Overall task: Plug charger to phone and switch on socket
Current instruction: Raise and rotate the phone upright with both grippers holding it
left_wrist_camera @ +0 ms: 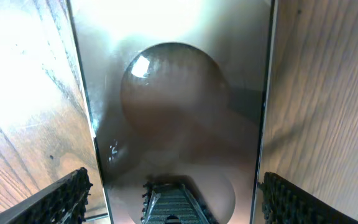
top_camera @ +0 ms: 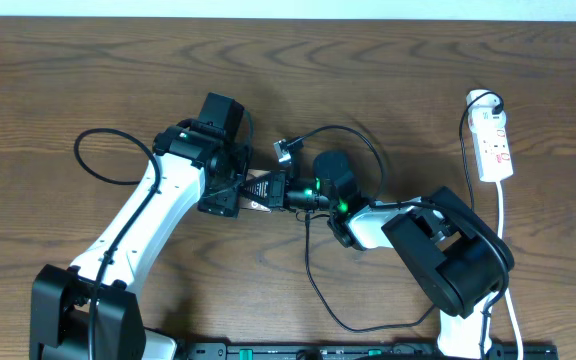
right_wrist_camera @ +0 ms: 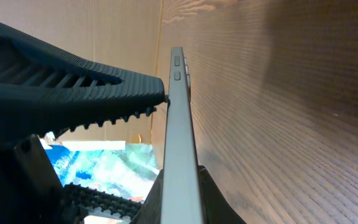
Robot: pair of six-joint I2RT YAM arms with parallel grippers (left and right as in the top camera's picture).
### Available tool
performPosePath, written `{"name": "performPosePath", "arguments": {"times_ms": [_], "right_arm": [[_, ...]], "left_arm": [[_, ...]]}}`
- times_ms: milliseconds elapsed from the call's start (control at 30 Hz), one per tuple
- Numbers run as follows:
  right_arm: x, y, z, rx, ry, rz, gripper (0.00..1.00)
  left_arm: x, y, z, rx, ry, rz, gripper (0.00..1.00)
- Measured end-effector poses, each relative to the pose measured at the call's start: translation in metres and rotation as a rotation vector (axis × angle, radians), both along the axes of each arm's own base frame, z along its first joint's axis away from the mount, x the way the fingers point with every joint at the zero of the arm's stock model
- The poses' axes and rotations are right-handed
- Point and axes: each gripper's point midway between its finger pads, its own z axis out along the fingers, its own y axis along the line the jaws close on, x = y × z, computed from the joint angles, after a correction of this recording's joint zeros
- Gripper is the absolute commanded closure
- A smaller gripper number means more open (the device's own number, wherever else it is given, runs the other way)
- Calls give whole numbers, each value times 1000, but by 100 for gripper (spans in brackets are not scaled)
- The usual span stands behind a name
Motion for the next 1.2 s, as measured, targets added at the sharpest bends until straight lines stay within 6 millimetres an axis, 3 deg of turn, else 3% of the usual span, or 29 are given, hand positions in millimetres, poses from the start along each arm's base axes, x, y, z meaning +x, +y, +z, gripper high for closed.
{"name": "performPosePath", "arguments": {"times_ms": [367,633,1000,1200], "right_arm": [[1,-3,-6,-21,23,-4,99],[15,-19,-9,-29,10,-22,99],[50,-61,-4,-11,-22,-85,99],[81,-98,20,61,-91,-160,99]], "left_arm": [[12,-1,3,6,-72,-162,14],[23,9,9,-75,-121,-289,14],[47,-10,35,-218,-372,-637,14],[59,-21,54,-294,-512,-727,14]]}}
